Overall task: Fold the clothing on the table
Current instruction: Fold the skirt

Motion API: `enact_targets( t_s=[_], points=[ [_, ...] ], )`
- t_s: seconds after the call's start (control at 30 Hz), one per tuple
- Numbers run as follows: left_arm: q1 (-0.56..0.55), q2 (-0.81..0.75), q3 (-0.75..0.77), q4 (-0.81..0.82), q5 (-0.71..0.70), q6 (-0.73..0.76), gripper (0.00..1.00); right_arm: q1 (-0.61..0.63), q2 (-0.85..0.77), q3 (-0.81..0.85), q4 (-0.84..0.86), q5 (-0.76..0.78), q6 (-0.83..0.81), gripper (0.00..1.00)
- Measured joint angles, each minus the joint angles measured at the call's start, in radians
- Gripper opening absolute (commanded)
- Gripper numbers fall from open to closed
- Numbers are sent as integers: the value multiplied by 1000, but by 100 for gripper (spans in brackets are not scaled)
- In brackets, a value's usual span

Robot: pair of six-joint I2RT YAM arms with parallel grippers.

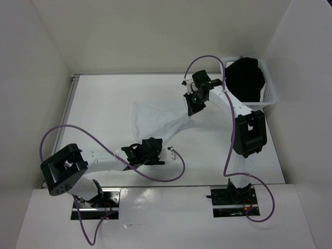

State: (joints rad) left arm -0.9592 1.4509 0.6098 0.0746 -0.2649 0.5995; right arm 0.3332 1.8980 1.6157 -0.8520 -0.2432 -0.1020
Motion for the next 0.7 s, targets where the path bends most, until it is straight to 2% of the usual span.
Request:
enact_targets(
  t_s=[0.07, 0.13, 0.2, 0.23, 0.37, 0.6, 0.7],
  points=[
    [0, 7, 1, 11, 1, 3, 76, 0, 0, 0, 0, 0, 0, 0],
    [0, 18, 2, 23, 2, 4, 67, 0, 0, 0, 0, 0, 0, 0],
    [0, 33, 4, 31, 1, 5, 54, 0, 0, 0, 0, 0, 0, 0],
    [-1, 39, 4, 36, 1, 5, 41, 0, 0, 0, 0, -1, 0, 0],
    [-2, 60, 5, 28, 9, 13, 28, 0, 0, 0, 0, -1, 0, 0],
    [3, 48, 21, -33, 9, 0, 25, 0, 0, 0, 0, -1, 0, 0],
    [19, -29, 27, -94, 0, -2, 25, 0, -1, 0, 0, -2, 0, 0]
  ],
)
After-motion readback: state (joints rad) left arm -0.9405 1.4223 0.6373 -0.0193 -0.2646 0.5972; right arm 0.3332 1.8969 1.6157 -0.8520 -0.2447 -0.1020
